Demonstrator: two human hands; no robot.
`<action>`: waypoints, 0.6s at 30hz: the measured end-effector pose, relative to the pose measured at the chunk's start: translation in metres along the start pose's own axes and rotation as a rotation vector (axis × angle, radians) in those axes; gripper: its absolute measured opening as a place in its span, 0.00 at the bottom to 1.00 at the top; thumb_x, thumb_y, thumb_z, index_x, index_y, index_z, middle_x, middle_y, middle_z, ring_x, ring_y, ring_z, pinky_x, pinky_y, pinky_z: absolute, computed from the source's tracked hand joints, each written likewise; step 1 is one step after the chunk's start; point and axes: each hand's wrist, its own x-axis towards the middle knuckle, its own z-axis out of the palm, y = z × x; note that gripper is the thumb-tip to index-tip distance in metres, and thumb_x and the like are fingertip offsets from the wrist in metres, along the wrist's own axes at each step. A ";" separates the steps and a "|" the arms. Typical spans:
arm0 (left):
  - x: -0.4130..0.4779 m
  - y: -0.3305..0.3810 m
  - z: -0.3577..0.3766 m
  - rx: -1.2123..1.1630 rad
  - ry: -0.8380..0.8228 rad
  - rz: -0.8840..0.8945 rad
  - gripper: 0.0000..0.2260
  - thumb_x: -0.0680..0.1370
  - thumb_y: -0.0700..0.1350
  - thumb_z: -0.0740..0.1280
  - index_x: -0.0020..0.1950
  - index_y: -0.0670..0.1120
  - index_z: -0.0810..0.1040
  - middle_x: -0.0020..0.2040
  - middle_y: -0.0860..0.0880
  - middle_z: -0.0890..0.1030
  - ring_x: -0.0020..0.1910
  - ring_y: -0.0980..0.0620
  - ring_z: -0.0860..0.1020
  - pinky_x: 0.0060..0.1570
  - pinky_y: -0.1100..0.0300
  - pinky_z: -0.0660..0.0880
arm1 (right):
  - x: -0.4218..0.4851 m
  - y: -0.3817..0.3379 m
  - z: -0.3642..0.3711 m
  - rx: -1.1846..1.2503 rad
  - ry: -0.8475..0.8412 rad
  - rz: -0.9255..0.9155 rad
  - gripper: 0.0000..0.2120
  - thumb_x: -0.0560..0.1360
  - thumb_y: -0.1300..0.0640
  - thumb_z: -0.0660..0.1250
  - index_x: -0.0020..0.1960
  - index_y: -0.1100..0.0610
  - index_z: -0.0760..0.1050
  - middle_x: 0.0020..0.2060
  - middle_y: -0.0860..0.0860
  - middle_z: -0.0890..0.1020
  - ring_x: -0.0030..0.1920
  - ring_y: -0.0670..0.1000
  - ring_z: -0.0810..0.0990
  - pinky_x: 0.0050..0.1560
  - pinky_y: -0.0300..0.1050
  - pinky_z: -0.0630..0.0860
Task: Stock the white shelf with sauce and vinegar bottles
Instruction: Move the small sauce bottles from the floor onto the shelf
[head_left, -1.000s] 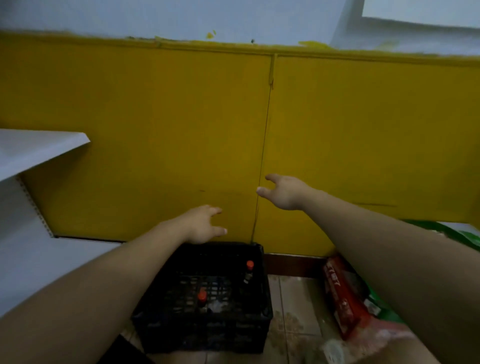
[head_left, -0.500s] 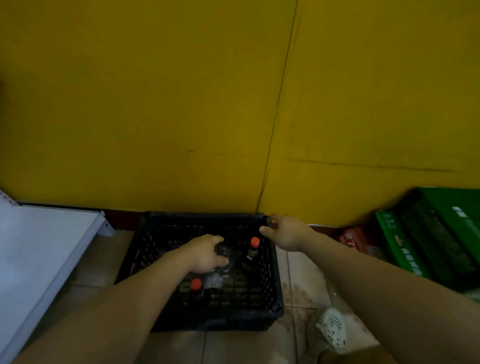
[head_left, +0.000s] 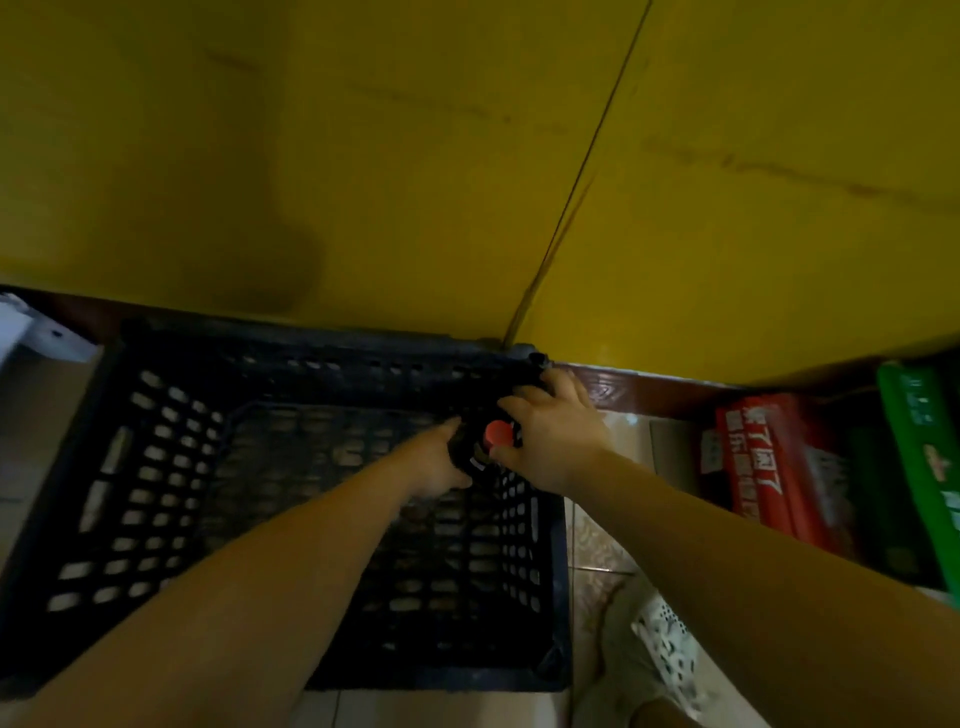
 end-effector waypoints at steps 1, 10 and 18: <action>0.008 -0.002 0.006 0.009 -0.011 0.017 0.36 0.74 0.41 0.71 0.76 0.52 0.56 0.69 0.46 0.70 0.63 0.46 0.72 0.61 0.54 0.70 | 0.003 0.001 0.005 -0.031 0.010 -0.013 0.28 0.76 0.38 0.62 0.73 0.47 0.67 0.74 0.48 0.65 0.75 0.59 0.50 0.75 0.57 0.41; -0.007 -0.008 0.014 -0.064 -0.027 0.013 0.39 0.75 0.42 0.70 0.78 0.53 0.49 0.74 0.48 0.64 0.68 0.47 0.68 0.63 0.59 0.67 | -0.011 -0.003 0.004 0.243 0.024 -0.026 0.21 0.78 0.44 0.64 0.68 0.50 0.71 0.75 0.49 0.64 0.78 0.55 0.47 0.75 0.57 0.39; -0.131 0.032 -0.024 -0.241 0.122 0.213 0.42 0.74 0.38 0.71 0.78 0.55 0.47 0.71 0.55 0.63 0.71 0.49 0.65 0.59 0.57 0.68 | -0.082 -0.051 -0.116 0.807 0.287 0.024 0.11 0.80 0.49 0.63 0.53 0.57 0.68 0.41 0.52 0.75 0.41 0.54 0.75 0.38 0.47 0.71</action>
